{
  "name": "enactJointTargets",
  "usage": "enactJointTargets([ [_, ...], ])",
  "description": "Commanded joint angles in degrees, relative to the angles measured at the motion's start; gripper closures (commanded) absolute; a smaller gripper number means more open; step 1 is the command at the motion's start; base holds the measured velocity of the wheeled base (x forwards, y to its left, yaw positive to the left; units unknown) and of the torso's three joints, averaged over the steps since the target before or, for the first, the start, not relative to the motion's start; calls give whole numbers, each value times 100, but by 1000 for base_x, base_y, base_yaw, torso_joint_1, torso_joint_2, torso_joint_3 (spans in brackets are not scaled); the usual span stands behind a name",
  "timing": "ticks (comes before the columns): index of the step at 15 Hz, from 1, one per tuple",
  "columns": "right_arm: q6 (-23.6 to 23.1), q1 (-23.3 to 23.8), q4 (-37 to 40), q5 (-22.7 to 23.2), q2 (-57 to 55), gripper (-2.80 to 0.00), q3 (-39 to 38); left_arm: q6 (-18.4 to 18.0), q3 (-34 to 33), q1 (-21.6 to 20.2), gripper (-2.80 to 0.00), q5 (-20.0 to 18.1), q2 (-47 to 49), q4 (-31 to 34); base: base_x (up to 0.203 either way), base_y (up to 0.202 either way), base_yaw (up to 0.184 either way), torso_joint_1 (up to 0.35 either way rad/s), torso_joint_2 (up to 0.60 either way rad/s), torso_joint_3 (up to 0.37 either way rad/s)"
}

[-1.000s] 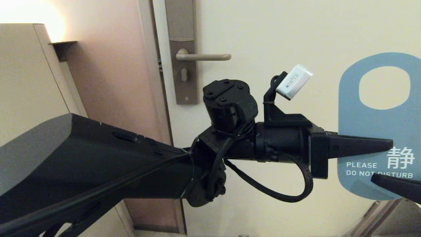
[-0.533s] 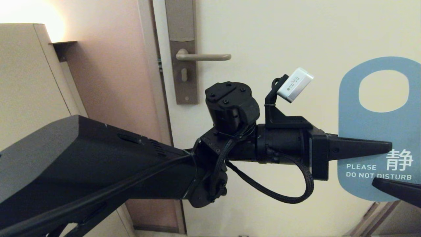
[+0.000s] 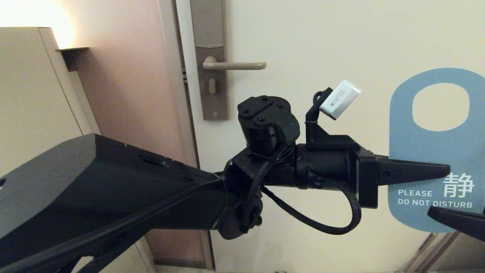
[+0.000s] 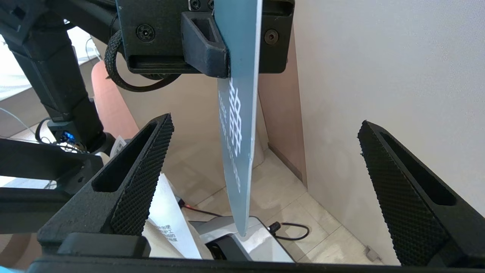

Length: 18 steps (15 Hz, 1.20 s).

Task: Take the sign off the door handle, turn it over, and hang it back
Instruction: Hand it to the other hand

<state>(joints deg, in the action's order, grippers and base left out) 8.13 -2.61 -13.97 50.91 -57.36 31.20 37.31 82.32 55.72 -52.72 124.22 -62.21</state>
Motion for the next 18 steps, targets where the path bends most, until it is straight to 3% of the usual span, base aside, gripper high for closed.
enactJointTargets([
  [1, 4, -3, -9, 33, -12, -280, 9, 22, -6, 0, 0, -27, -3, -37, 0, 0, 0, 0, 0, 0],
  [12, -154, -3, -9, 50, -162, -280, -8, 14, -15, -51, 0, -19, 14, -46, 0, 0, 0, 0, 0, 0],
  [13, -207, -3, -9, 50, -181, -268, -8, 14, -22, -60, 0, -19, -3, -46, 0, 0, 0, 0, 0, 0],
  [14, -251, -3, -9, 50, -223, 0, -8, 14, -23, -62, 0, -19, -3, -46, 0, 0, 0, 0, 0, 0],
  [18, -251, -12, -9, 85, -232, 0, 18, 22, -41, -97, 0, -19, 16, -153, 0, 0, 0, 0, 0, 0],
])
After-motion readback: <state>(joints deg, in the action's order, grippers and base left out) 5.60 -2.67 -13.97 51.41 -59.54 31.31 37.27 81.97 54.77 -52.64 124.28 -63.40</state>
